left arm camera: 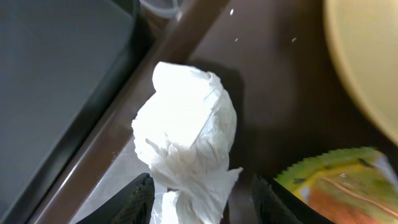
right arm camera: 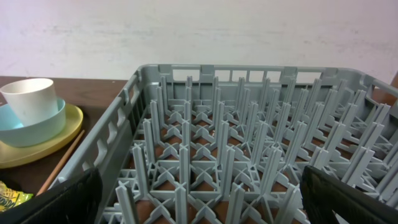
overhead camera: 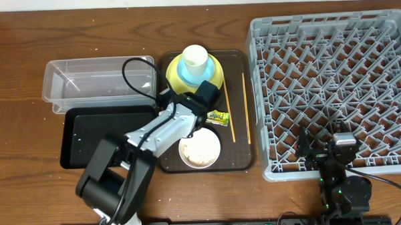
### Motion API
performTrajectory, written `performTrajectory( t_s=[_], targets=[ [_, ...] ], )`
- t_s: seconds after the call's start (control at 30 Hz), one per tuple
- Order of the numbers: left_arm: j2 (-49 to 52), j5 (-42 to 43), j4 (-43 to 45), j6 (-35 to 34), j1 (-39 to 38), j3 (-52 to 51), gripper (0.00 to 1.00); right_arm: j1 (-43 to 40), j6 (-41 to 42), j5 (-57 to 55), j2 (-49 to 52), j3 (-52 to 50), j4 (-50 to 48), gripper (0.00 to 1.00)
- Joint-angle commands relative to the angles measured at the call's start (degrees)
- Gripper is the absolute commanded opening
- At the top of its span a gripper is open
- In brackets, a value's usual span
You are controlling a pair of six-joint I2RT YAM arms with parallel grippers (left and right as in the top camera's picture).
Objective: Sort waste into correct bins and load items into the dishwasher rack
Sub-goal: 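Lift the tissue with the left gripper and drop it into the clear bin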
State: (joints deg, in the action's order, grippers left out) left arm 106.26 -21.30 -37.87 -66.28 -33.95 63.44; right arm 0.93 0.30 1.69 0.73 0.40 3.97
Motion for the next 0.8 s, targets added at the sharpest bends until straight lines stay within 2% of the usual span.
performTrajectory(
  t_s=[0.0, 0.1, 0.23, 0.33, 0.5, 0.67, 0.77],
  targets=[
    [2.1, -0.3, 0.0, -1.1, 0.2, -0.6, 0.54, 0.1, -0.8, 0.1, -0.1, -0.1, 0.2, 0.99],
    [2.8, -0.3, 0.5, -1.1, 0.2, -0.6, 0.53, 0.1, -0.8, 0.1, -0.1, -0.1, 0.2, 0.99],
    [2.6, -0.2, 0.5, -1.1, 0.2, -0.6, 0.30, 0.1, -0.8, 0.1, -0.1, -0.1, 0.2, 0.99],
    [2.3, -0.2, 0.5, -1.1, 0.2, -0.6, 0.23, 0.1, -0.8, 0.0, -0.1, -0.1, 0.2, 0.99],
    [-1.7, -0.7, 0.4, 0.7, 0.2, -0.5, 0.20, 0.1, -0.8, 0.1, -0.1, -0.1, 0.2, 0.99],
    [-10.2, -3.0, 0.4, 11.6, 0.2, -0.5, 0.20, 0.1, -0.8, 0.1, -0.1, -0.1, 0.2, 0.99],
    [-15.5, -4.8, 0.5, 14.5, 0.3, -0.5, 0.19, 0.1, -0.8, 0.1, -0.1, -0.1, 0.2, 0.99]
  ],
)
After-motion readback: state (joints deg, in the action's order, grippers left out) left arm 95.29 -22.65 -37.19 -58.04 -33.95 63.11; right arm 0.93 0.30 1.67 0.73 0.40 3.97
